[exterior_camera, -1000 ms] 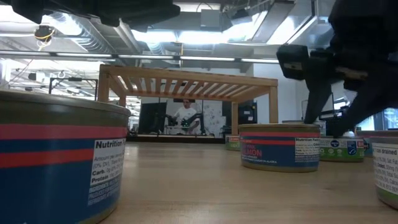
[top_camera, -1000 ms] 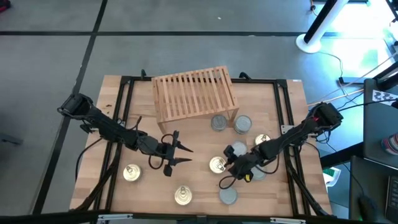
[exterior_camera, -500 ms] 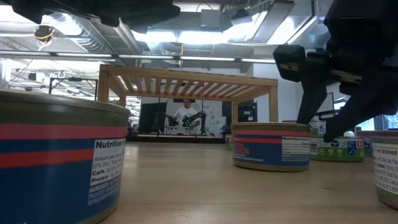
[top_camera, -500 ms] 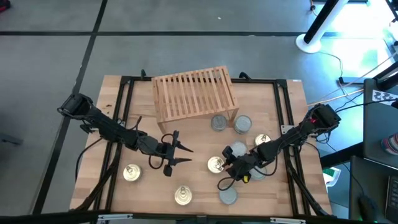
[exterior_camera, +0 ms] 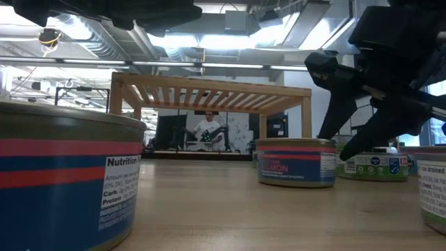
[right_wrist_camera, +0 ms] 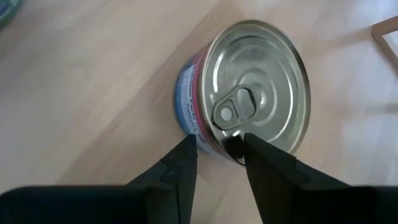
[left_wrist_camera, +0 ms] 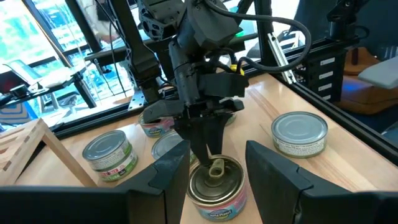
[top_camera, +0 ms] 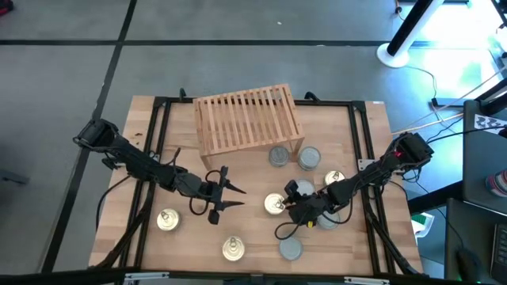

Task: Stack canned seafood by type on shelf
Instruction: Put the blue tuna can on the shelf

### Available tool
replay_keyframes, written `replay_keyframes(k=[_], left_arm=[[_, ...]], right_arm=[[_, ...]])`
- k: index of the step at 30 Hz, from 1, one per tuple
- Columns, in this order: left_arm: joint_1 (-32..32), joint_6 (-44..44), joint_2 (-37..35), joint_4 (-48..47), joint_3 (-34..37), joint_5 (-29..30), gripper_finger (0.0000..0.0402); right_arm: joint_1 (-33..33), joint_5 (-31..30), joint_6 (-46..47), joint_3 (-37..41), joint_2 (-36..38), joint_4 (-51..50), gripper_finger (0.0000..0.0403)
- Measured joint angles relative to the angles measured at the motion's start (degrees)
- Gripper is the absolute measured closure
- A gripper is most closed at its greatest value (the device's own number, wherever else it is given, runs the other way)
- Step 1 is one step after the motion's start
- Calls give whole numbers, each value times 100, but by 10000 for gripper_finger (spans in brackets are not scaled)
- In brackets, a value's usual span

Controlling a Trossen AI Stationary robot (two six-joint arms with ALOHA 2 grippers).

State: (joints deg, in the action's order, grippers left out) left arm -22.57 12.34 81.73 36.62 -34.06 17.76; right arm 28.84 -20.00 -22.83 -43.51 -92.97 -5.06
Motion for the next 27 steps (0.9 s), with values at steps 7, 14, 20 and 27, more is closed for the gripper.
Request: replay_keyframes(k=[7, 14, 20, 27], left_arm=[[0, 2, -2, 2, 2, 0, 249], [0, 3, -2, 2, 2, 0, 249], [0, 4, -2, 2, 2, 0, 249], [10, 7, 102, 16, -174, 0, 249]], right_arm=[[0, -28, -2, -7, 5, -84, 293], [2, -42, -4, -13, 13, -82, 360], [2, -38, -4, -17, 17, -57, 398], [2, -13, 4, -13, 13, 23, 400]])
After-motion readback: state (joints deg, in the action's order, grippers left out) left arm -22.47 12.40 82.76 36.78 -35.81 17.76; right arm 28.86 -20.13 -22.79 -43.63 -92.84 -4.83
